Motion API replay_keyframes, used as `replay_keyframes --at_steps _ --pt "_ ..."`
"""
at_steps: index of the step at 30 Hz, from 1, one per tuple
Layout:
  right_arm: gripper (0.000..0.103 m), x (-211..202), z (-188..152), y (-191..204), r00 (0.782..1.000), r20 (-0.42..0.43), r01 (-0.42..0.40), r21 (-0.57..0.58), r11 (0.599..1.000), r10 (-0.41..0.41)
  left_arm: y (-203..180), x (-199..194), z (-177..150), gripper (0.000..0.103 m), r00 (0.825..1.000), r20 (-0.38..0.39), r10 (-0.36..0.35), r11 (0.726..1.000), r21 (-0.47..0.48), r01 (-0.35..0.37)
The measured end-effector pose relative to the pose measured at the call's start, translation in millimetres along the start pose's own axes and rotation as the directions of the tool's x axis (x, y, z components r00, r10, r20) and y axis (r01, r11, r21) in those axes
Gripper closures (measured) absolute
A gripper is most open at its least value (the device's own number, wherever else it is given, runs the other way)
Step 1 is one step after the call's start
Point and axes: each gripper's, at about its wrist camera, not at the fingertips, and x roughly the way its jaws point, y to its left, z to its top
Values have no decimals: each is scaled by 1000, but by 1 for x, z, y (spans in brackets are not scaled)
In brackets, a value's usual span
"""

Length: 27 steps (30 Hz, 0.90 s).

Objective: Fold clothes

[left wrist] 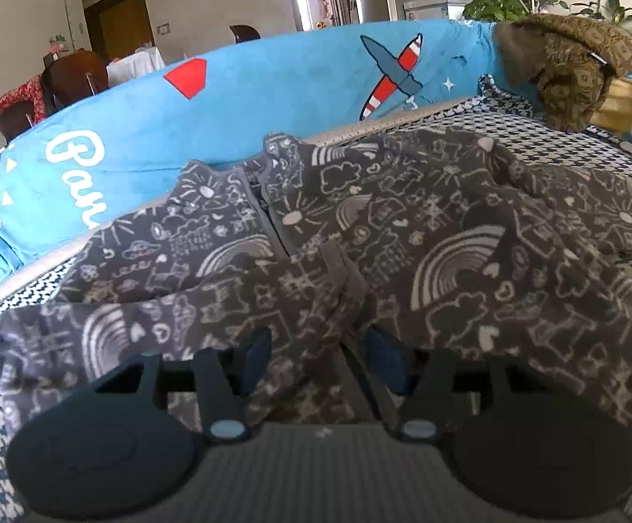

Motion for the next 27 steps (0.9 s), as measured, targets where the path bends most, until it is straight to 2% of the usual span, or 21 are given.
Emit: replay_keyframes --at_steps 6,10,11,13,18,22,24,27 --pt "0 0 0 0 1000 -2 2 5 1000 -2 -6 2 -2 80 1000 0 -6 1000 7 6" --pt "0 0 0 -1 1000 -3 2 3 1000 -2 -5 -12 0 87 999 35 32 1000 -1 -32" --pt "0 1 0 -2 1000 -3 3 3 1000 -3 -5 -17 1 96 998 44 46 999 -3 -46" --pt "0 1 -1 -1 1000 -2 5 1 1000 -5 -2 -27 2 95 993 65 103 995 -7 -102" --pt "0 1 -1 0 1000 0 10 -4 1000 -10 19 -42 0 95 986 67 150 987 -75 -145" --pt "0 0 -1 1 1000 2 12 -8 1000 -12 32 -53 -4 95 974 68 215 973 -100 -207" --pt "0 0 -2 1 1000 4 13 -9 1000 -13 42 -62 -6 95 965 71 253 962 -126 -243" --pt "0 0 -2 2 1000 4 15 -11 1000 -15 63 -79 -8 95 940 73 334 932 -176 -317"
